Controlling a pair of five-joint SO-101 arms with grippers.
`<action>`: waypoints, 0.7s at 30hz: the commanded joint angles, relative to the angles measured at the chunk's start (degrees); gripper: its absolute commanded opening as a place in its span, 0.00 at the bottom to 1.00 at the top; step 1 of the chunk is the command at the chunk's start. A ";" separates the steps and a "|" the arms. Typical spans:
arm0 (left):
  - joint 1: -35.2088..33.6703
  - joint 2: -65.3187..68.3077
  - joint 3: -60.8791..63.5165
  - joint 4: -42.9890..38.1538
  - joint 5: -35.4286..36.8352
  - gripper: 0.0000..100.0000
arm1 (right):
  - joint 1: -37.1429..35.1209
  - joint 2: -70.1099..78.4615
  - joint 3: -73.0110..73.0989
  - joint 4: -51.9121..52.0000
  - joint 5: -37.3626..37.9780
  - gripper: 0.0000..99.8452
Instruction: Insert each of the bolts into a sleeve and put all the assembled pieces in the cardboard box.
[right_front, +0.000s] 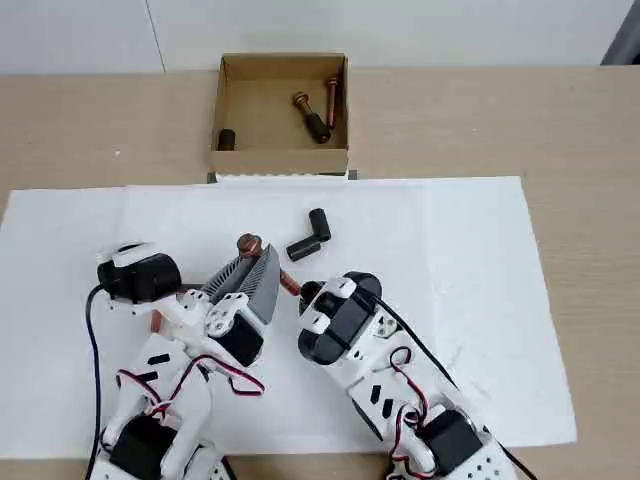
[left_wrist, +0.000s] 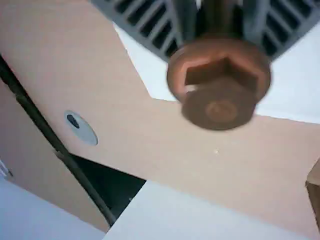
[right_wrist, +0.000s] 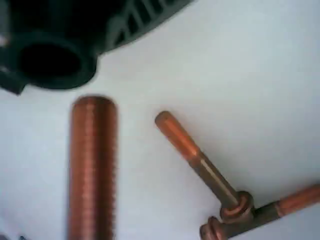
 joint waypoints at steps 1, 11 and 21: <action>0.26 -0.70 -0.48 -1.76 1.67 0.00 | -0.75 -0.40 -0.88 -1.98 1.93 0.00; 1.67 -0.70 2.33 -7.03 2.37 0.00 | -0.75 -0.40 -0.79 -2.95 2.11 0.00; 5.19 -0.62 5.85 -8.00 2.02 0.00 | -0.75 -0.40 -1.58 -2.95 2.20 0.00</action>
